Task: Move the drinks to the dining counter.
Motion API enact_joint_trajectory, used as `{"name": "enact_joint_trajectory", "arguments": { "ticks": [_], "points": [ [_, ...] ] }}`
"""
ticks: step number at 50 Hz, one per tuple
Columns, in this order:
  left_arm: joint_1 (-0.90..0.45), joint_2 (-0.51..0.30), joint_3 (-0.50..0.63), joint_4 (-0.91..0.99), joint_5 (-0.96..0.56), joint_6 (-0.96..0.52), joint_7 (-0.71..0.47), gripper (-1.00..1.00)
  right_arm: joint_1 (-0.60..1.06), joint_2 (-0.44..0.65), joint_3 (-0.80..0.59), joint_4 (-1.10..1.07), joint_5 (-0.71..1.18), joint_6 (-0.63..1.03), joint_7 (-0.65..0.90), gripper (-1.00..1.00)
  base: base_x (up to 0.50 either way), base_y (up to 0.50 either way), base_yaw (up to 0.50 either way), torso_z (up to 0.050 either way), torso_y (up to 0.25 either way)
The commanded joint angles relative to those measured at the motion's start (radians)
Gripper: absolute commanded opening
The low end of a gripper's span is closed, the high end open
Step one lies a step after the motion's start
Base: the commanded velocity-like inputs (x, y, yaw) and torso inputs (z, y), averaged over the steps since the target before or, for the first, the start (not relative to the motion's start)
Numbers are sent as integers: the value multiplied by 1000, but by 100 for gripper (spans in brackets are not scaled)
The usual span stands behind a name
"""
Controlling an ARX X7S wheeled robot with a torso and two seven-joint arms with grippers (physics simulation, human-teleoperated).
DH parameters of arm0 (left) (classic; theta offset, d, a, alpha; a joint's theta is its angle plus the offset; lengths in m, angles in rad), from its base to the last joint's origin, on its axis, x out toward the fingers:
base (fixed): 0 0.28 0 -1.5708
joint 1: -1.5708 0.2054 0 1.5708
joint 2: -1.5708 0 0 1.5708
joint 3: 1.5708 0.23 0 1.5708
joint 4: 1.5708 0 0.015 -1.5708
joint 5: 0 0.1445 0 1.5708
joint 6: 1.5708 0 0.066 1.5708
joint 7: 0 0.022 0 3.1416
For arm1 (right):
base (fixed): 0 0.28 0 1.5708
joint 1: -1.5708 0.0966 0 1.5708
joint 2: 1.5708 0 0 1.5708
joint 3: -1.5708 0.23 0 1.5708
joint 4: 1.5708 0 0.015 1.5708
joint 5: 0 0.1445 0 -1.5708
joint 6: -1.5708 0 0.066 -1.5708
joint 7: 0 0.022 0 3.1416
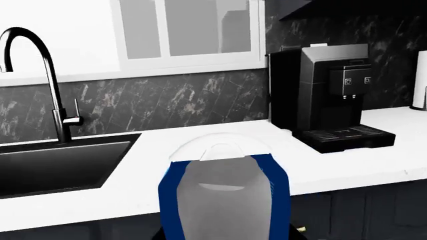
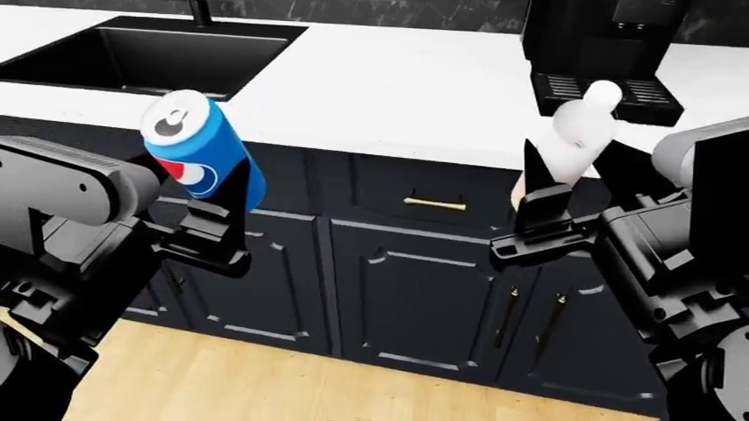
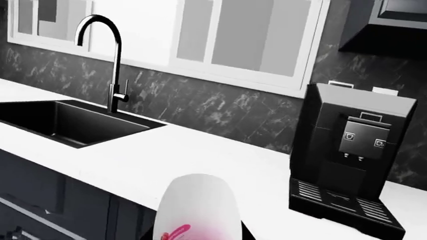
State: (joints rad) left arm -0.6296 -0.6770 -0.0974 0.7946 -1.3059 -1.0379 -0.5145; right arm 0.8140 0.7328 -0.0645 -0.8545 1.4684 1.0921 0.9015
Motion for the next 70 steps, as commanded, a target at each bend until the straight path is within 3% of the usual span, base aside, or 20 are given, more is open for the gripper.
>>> {"name": "enact_joint_trajectory", "arguments": {
  "ticks": [1, 70],
  "points": [
    [8, -5, -5, 2, -5, 12, -7, -100, -1, 7, 8, -9, -25, 3, 7, -100, 0, 0, 500, 0, 0],
    [13, -23, 19, 2, -8, 36, -11, -100, -17, 30, -38, -15, -37, -6, -12, -100, 0, 0, 500, 0, 1]
  ]
}}
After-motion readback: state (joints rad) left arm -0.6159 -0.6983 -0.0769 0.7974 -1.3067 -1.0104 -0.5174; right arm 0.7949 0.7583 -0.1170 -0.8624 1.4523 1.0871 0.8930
